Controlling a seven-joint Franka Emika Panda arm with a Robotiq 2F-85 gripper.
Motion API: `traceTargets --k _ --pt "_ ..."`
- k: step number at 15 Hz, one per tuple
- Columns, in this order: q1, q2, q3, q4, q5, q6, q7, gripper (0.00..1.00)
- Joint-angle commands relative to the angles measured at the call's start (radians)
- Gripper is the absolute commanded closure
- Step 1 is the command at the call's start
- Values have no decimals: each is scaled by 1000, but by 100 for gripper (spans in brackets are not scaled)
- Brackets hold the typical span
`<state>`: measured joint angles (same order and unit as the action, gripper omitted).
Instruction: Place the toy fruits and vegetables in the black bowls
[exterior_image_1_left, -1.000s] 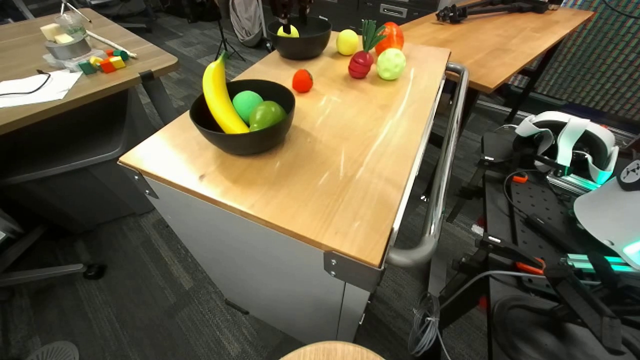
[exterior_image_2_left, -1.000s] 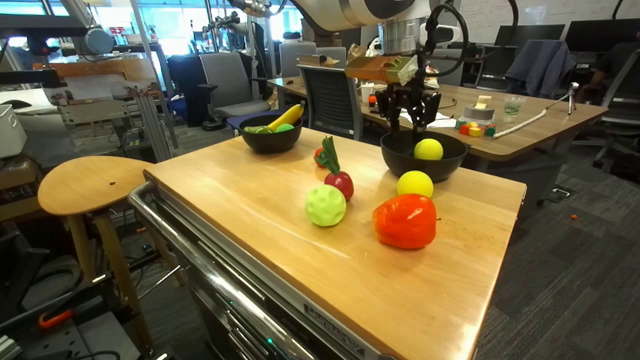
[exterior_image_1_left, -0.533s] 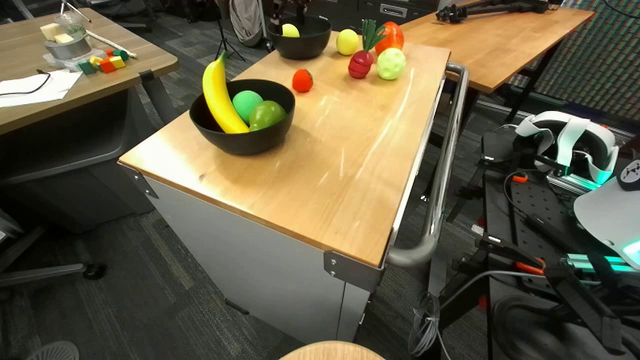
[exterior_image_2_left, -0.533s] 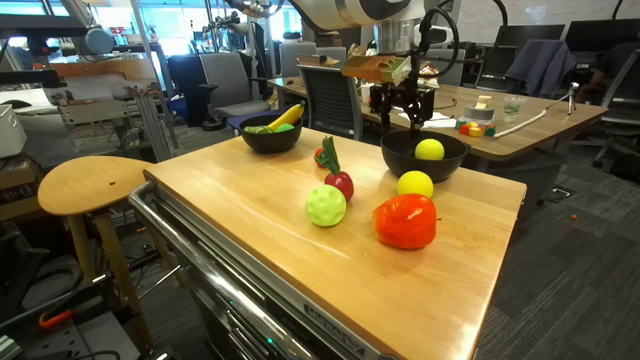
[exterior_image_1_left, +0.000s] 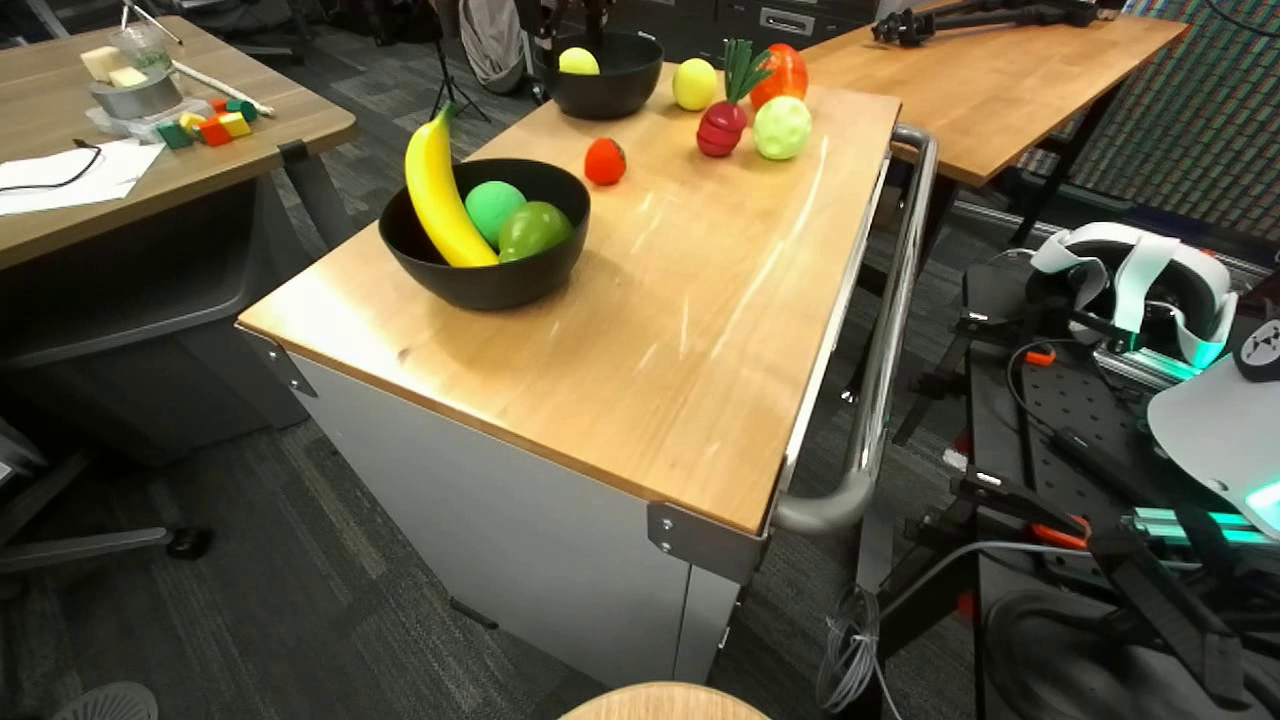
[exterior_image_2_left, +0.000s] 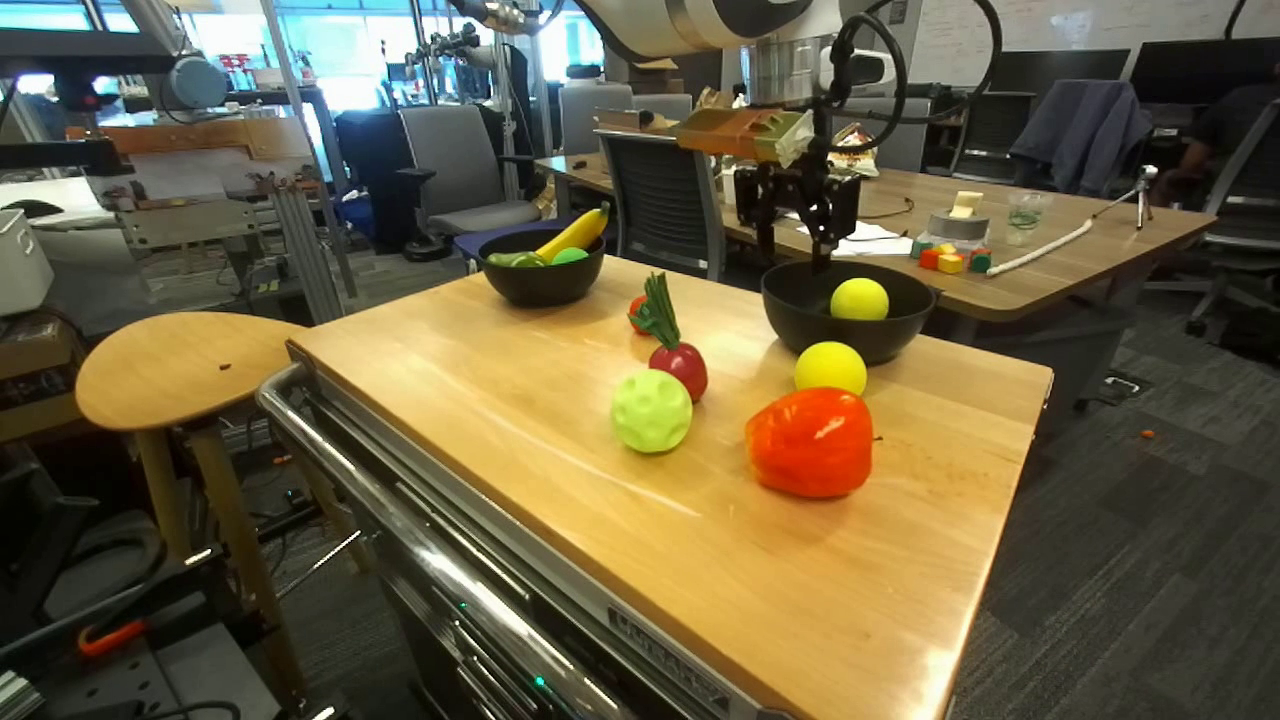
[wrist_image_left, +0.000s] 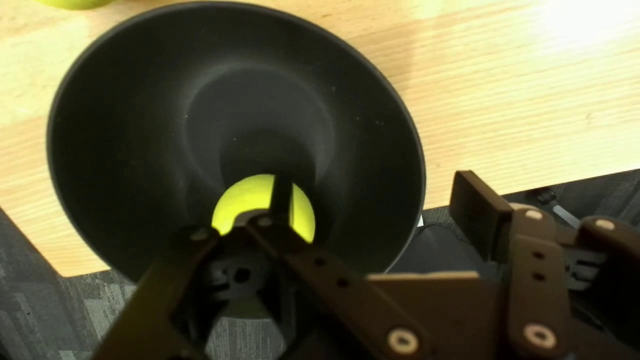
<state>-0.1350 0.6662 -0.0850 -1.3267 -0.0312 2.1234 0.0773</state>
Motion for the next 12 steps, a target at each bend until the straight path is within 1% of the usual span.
traceTargets --k 1,2,4,6,7,8,9,11,12 --pt "10 40 1 62 18 -40 24 45" --pt "13 50 1 69 17 -46 30 52" --pt "18 68 -2 84 12 -58 41 70" --pt "21 81 -3 95 12 -60 48 83" --pt "21 85 -2 97 13 -62 49 92" --pt "20 87 -1 101 15 -64 49 98" --pt "20 85 3 101 20 -73 48 100" --pt "22 76 5 103 22 -94 50 100" --pt "25 70 7 103 21 -108 49 98"
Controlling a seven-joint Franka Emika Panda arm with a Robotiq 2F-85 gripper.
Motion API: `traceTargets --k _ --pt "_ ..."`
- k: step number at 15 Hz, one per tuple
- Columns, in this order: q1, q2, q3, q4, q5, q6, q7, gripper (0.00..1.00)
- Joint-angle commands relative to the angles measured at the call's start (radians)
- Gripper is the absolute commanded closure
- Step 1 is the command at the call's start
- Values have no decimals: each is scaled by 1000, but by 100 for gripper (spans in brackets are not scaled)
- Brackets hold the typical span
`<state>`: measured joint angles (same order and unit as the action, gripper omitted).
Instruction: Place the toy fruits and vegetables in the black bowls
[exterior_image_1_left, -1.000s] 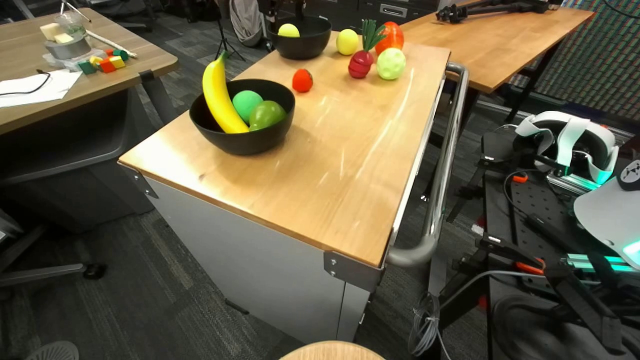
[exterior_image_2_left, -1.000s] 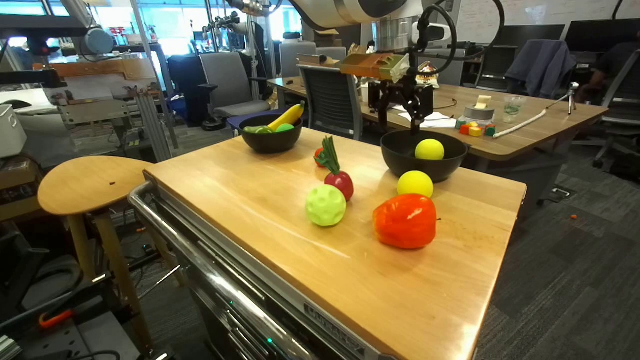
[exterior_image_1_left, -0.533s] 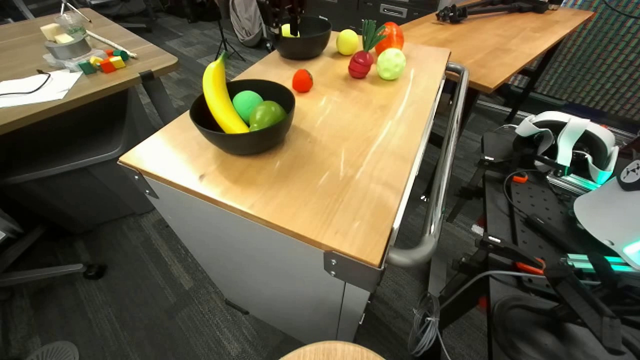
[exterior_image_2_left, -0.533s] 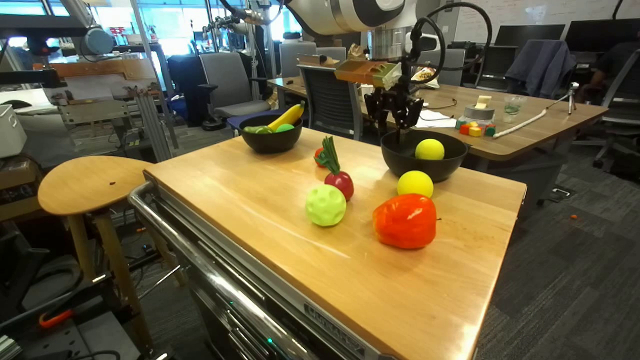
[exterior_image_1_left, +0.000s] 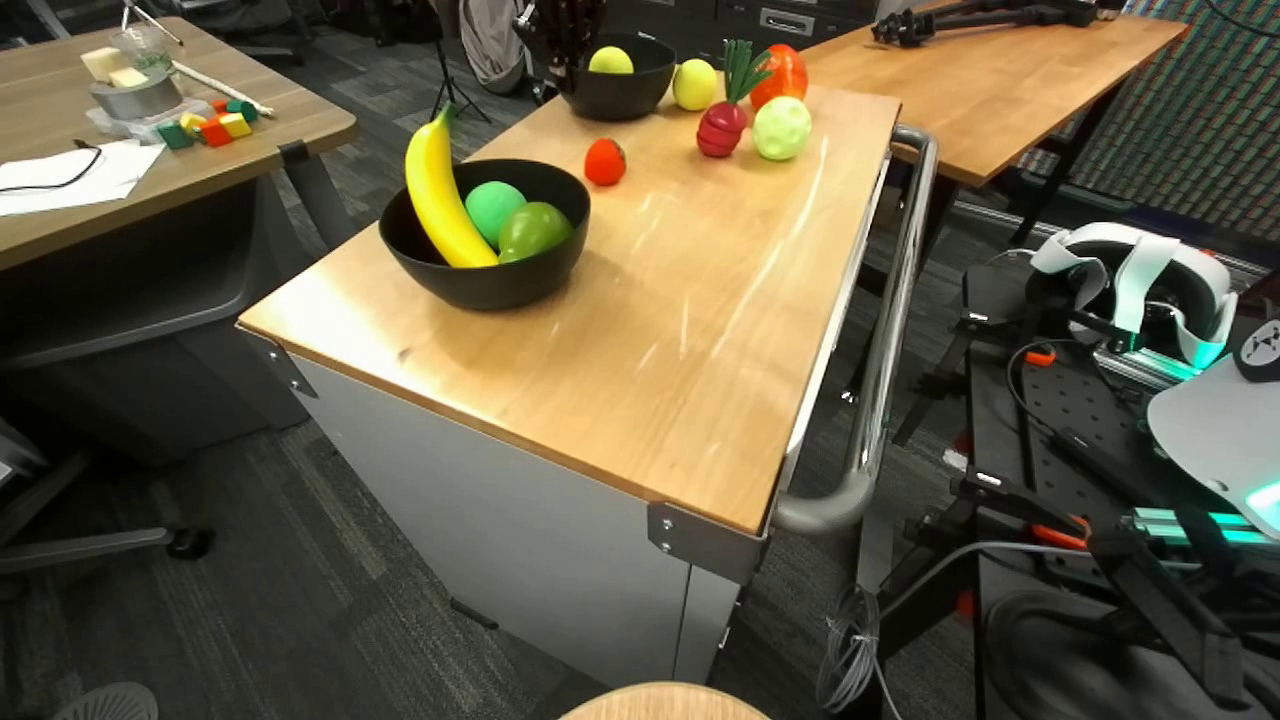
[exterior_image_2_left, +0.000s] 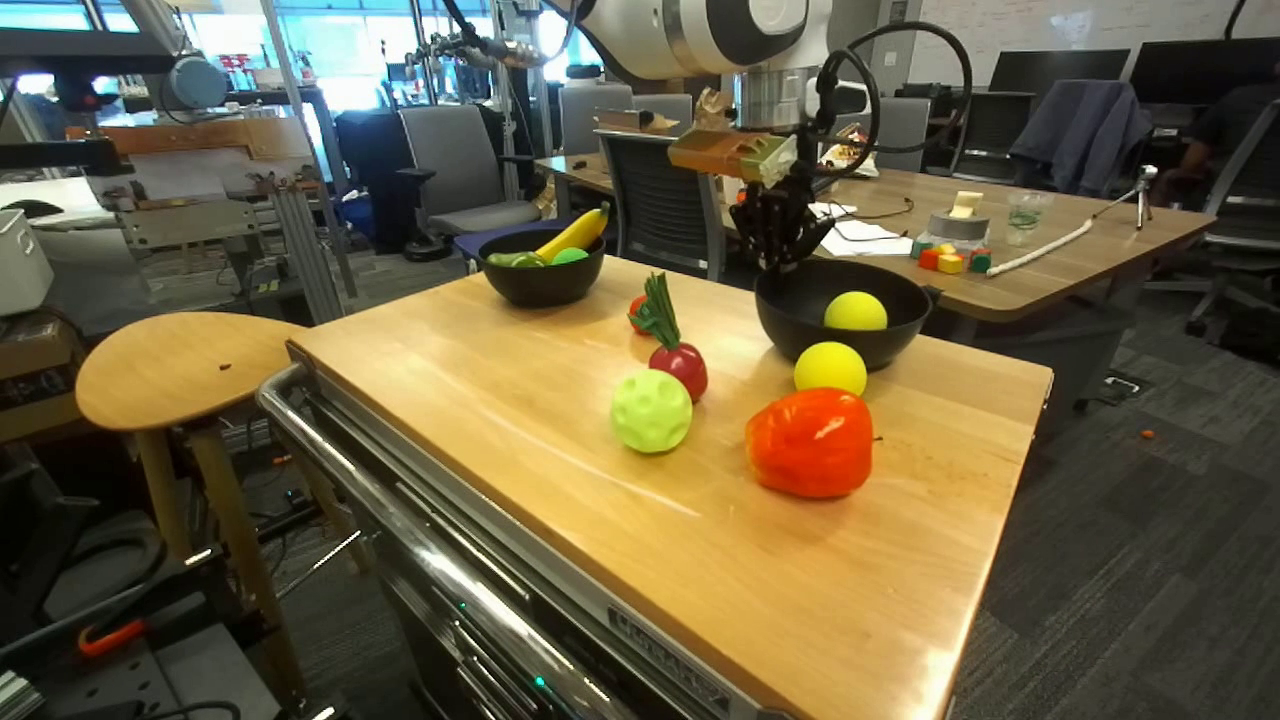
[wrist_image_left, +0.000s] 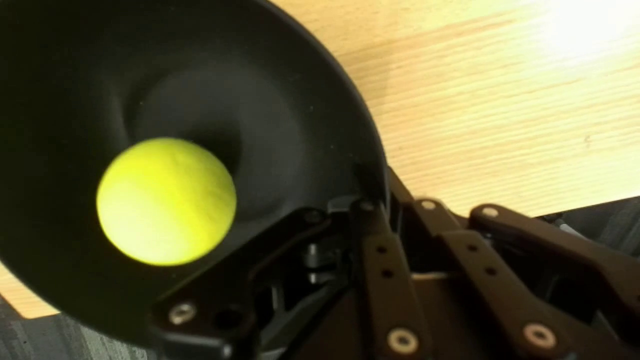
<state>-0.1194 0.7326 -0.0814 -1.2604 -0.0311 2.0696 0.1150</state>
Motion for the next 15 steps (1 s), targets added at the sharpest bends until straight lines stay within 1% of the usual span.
traceTargets --k 1,10,15 --pt "13 0 5 34 18 -61 9 99" --pt "88 -21 4 -24 -35 -60 2 99" --pt "114 -32 6 -45 -71 -69 -1 99"
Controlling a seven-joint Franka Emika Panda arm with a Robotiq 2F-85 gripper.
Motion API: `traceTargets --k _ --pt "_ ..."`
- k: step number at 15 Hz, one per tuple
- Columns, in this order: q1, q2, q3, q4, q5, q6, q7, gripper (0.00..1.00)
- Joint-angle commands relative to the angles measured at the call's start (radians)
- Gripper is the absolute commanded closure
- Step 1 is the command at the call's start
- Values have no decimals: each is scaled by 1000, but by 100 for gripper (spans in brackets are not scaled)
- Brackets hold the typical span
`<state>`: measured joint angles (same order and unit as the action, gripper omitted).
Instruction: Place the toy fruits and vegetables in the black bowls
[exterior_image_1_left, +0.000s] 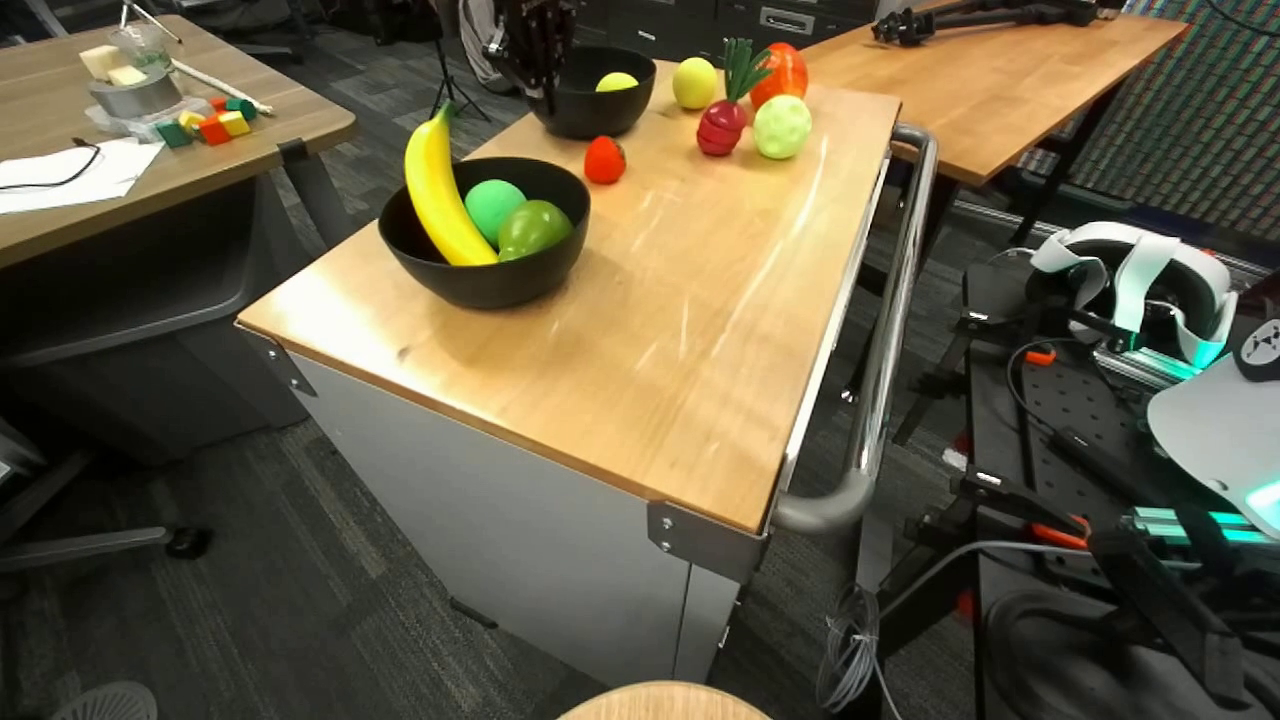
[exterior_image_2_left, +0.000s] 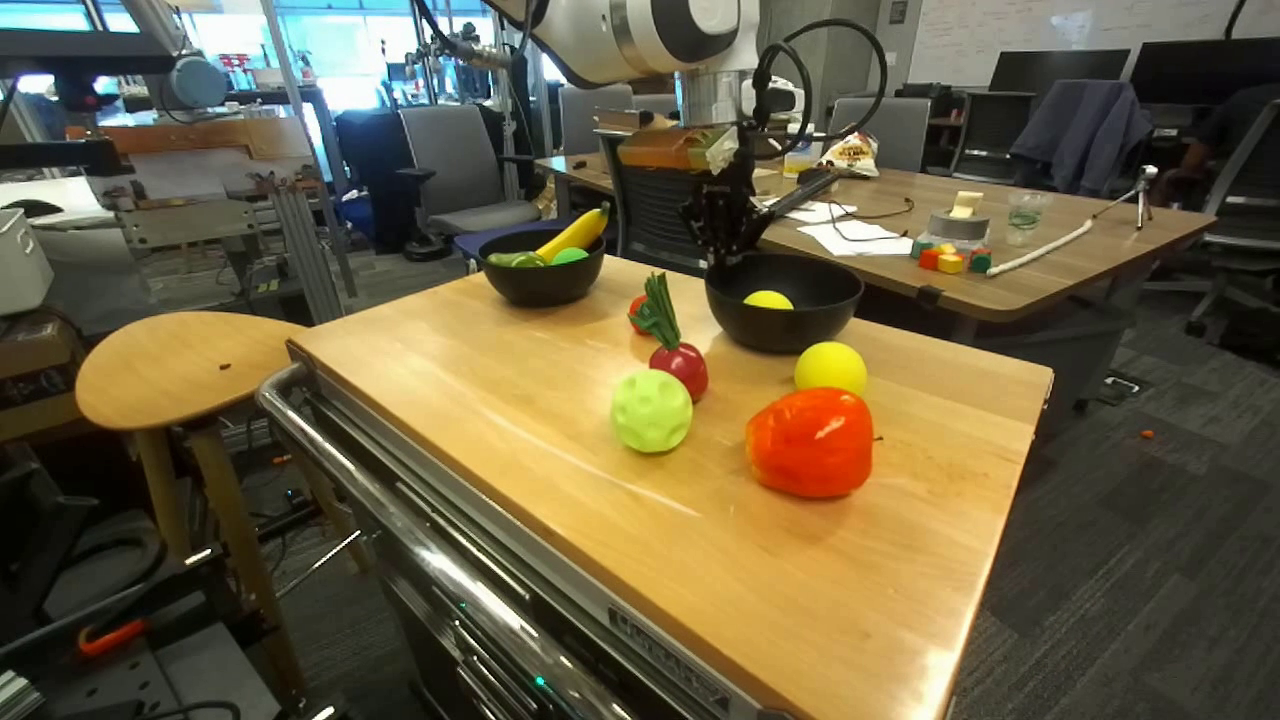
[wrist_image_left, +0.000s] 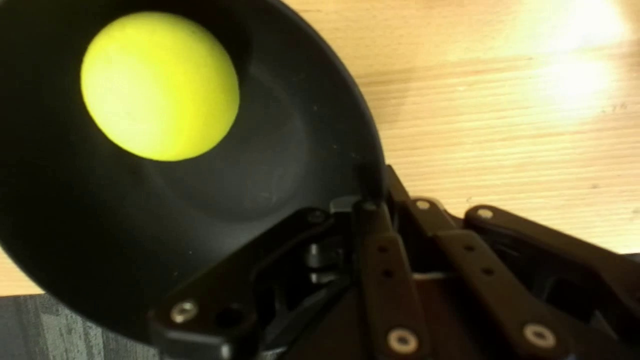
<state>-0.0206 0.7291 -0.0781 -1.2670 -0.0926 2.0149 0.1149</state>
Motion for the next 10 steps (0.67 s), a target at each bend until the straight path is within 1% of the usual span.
traceTargets --k 1,2,3,4,5,7,8,9,10 --pt "18 -34 4 -43 -12 -11 -1 70" --pt "19 -44 7 -49 -10 -7 -2 68" --pt "16 -61 17 -63 4 0 -9 63" --pt "10 -88 31 -84 24 9 -13 56" --pt "7 -115 41 -103 42 10 -16 46" --pt "2 -195 57 -159 71 11 -28 31" --pt "4 -248 56 -194 67 11 -41 24" --pt "5 -290 51 -222 56 26 -47 15" --pt "10 -339 36 -258 26 72 -41 8"
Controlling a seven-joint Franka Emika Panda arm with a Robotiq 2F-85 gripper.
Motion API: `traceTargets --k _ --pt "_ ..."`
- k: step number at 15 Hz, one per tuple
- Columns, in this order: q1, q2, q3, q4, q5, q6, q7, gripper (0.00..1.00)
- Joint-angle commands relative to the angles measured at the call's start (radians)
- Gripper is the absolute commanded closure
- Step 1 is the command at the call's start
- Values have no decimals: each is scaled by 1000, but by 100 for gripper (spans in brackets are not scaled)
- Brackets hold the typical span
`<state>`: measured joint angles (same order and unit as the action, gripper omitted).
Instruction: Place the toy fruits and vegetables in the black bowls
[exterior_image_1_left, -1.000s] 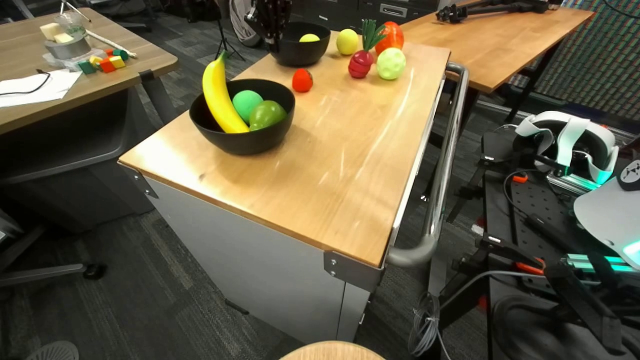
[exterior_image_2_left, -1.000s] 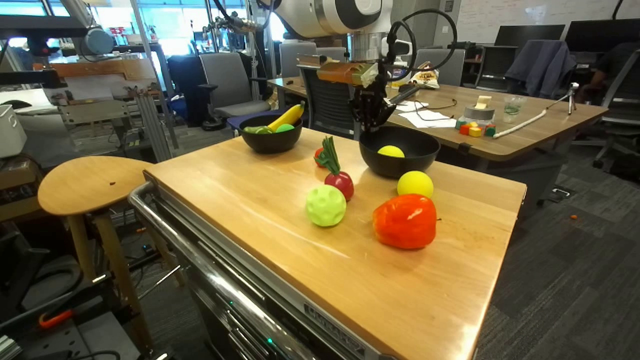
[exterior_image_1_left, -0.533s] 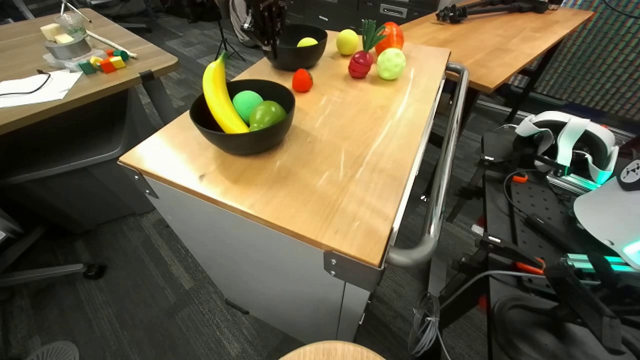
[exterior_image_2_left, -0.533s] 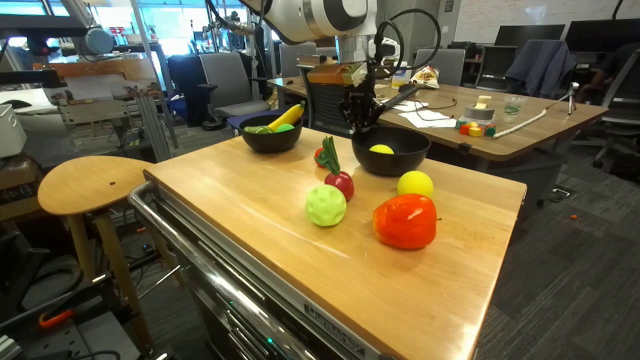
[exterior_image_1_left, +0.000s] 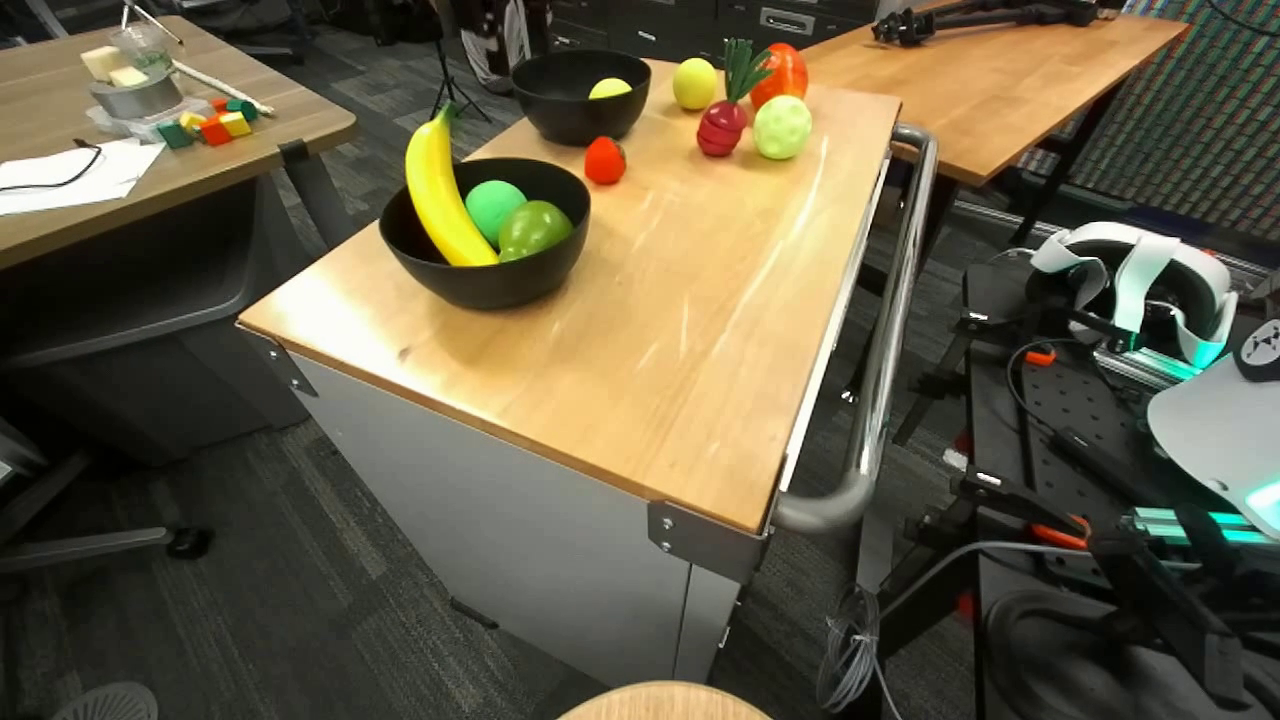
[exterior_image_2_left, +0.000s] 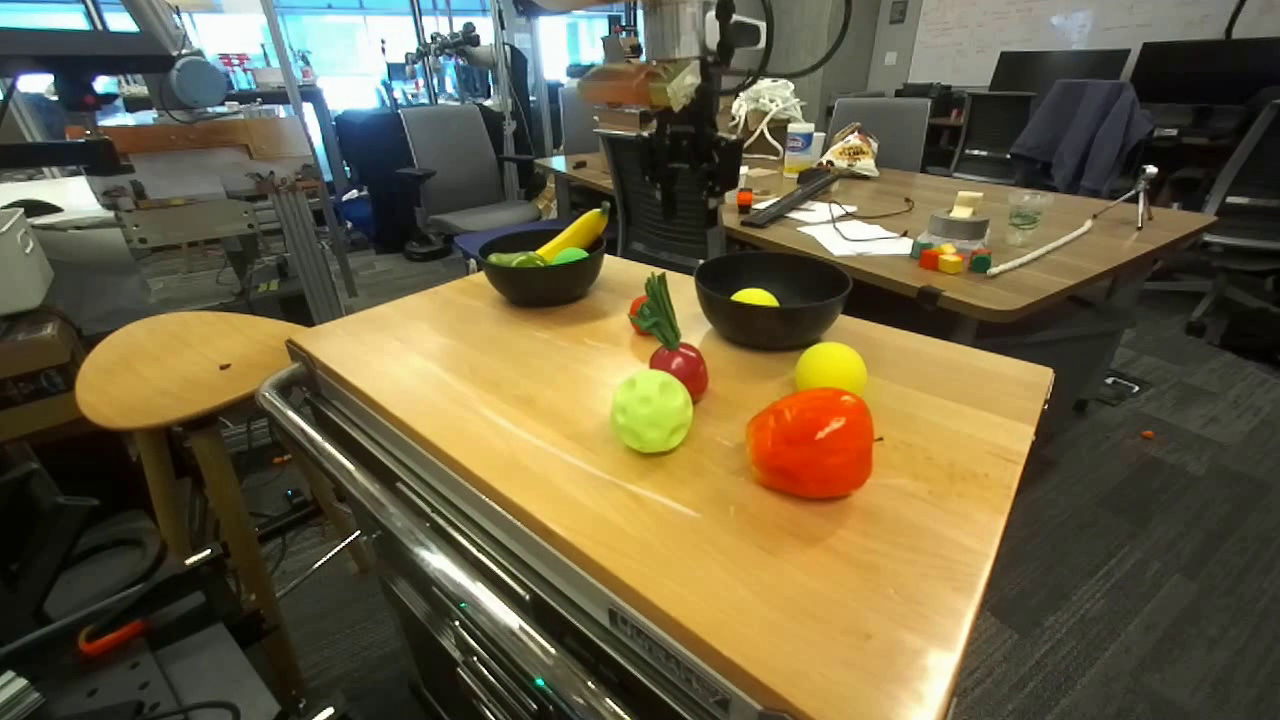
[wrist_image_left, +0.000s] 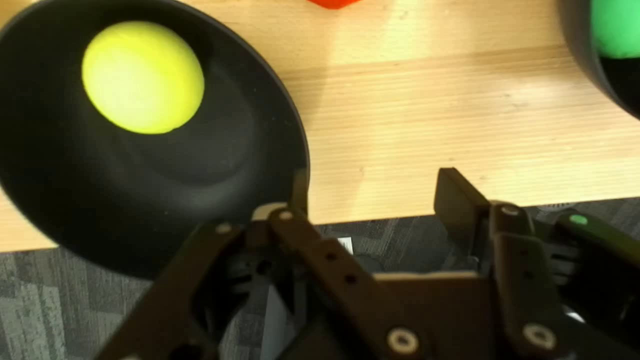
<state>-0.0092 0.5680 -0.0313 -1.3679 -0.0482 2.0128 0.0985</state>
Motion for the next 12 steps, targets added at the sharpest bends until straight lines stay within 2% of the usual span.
traceTargets --k 1,4,6,7,8,10,12 --pt "-2 -228 -20 -197 -32 110 -14 0" --pt "-30 -376 -45 -334 -13 192 23 0" --pt "-63 -455 -59 -428 32 188 13 0" --pt "-88 -492 -63 -479 72 173 -40 0" --pt "-62 -383 -58 -329 21 133 -1 0" --pt "-89 -443 -66 -413 45 134 -25 1" --pt "-83 -450 -52 -433 52 82 -76 0"
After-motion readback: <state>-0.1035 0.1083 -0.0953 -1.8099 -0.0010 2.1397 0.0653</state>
